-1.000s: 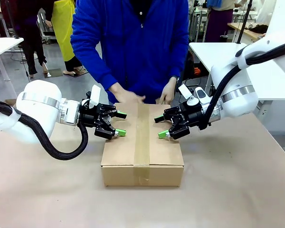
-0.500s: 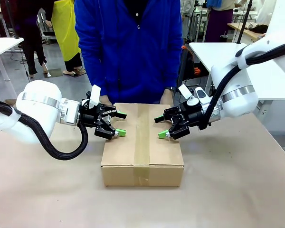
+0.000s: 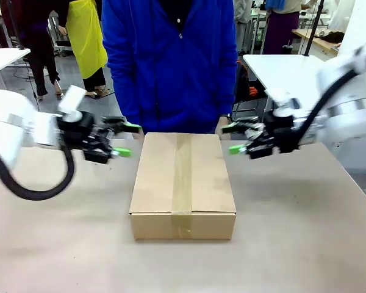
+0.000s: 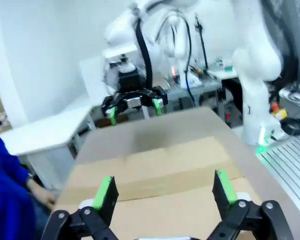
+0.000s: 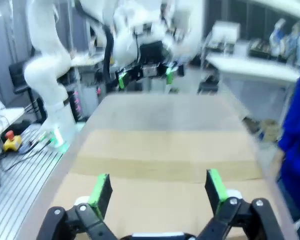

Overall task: Pack the gift set into the box.
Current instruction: Press and hold the closed box until the human finishes sealing it.

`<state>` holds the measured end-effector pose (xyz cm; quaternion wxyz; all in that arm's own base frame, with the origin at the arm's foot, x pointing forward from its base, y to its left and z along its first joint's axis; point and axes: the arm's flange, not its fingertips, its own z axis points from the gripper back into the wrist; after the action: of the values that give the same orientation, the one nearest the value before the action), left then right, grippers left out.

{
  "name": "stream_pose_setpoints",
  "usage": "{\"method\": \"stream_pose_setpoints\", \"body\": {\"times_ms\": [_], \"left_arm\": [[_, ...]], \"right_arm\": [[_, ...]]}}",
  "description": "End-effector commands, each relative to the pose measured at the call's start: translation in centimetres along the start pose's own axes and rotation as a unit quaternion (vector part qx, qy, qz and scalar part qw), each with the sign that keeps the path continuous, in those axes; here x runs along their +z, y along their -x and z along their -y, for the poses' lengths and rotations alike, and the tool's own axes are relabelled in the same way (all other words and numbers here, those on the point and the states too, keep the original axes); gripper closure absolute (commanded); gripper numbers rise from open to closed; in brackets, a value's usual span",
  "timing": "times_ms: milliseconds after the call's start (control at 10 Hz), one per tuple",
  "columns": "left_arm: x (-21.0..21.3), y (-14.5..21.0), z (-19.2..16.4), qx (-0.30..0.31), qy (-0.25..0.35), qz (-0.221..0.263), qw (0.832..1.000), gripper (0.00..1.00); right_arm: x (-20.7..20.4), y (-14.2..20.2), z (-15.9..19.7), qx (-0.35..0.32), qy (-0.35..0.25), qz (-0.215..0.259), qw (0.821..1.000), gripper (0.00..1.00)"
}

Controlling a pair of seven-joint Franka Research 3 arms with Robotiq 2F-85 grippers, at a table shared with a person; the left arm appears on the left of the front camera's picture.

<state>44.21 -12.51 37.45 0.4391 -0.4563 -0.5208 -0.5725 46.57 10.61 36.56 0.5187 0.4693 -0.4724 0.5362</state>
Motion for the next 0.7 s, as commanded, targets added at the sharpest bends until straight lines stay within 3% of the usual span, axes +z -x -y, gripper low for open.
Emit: {"method": "stream_pose_setpoints", "body": {"times_ms": [0, 100, 200, 300, 400, 600], "left_arm": [[6.4, -0.3, 2.7, 0.003, -0.102, 0.007, 0.995, 0.0], [9.5, 0.7, 3.8, 0.014, -0.165, 0.022, 0.986, 0.0], [11.2, 1.8, 4.0, 0.025, -0.198, 0.033, 0.979, 0.0], [10.9, 2.7, 3.0, 0.053, -0.217, 0.024, 0.974, 0.0], [11.5, 0.6, 3.8, 0.023, -0.154, 0.014, 0.988, 0.0], [11.5, 0.6, 3.8, 0.023, -0.154, 0.014, 0.988, 0.0]], "right_arm": [[6.5, 0.9, -4.1, 0.047, 0.087, 0.082, 0.992, 0.0], [9.7, 2.3, -5.7, 0.051, 0.15, 0.12, 0.98, 0.0], [10.9, 3.5, -6.3, 0.042, 0.194, 0.119, 0.973, 0.0], [10.0, 4.2, -5.4, 0.024, 0.214, 0.077, 0.974, 0.0], [11.4, 1.8, -5.6, 0.025, 0.153, 0.105, 0.982, 0.0], [11.4, 1.8, -5.6, 0.025, 0.153, 0.105, 0.982, 0.0]]}}
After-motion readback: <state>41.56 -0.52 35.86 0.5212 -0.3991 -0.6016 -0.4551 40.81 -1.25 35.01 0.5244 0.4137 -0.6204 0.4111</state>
